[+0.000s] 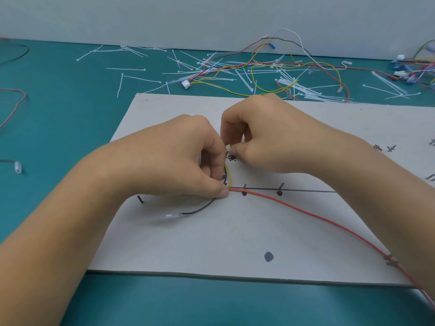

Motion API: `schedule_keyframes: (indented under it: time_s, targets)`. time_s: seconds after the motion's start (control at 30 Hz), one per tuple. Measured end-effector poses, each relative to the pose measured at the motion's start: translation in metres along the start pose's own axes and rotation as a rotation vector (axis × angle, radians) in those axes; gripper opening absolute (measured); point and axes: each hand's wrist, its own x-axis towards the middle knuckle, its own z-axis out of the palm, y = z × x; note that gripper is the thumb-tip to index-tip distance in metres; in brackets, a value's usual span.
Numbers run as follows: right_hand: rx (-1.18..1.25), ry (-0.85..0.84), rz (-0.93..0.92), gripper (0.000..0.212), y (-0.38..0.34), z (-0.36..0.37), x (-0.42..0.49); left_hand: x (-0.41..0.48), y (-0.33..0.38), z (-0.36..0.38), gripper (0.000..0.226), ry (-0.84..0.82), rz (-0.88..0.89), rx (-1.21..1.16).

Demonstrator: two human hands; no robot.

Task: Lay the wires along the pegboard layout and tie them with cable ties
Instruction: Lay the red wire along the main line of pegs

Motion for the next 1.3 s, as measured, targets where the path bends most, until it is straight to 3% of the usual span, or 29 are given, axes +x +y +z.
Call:
schedule_keyframes:
  time_s: [0.27, 0.73, 1.03, 1.13, 1.23, 1.3]
  targets:
    - [0.034, -0.002, 0.007, 0.026, -0.003, -0.001, -0.004, -0.001, -0.001, -0.002, 0.024, -0.020, 0.000, -0.001]
    - [0.155, 0.026, 0.202, 0.024, -0.011, 0.003, -0.010, -0.003, -0.003, -0.008, 0.037, 0.002, -0.007, -0.018]
    - [0.150, 0.037, 0.213, 0.029, -0.003, -0.010, -0.014, -0.003, -0.010, -0.016, 0.020, 0.085, 0.007, -0.050]
    - [0.150, 0.066, 0.189, 0.021, 0.002, -0.026, -0.033, -0.003, -0.011, -0.016, 0.018, 0.116, 0.009, -0.011]
    - [0.099, -0.092, 0.194, 0.010, 0.000, -0.043, -0.064, -0.005, -0.011, -0.017, 0.020, 0.148, 0.001, -0.021]
    - [0.008, -0.267, 0.249, 0.036, -0.001, -0.046, -0.086, -0.005, -0.012, -0.018, 0.020, 0.174, 0.012, -0.031]
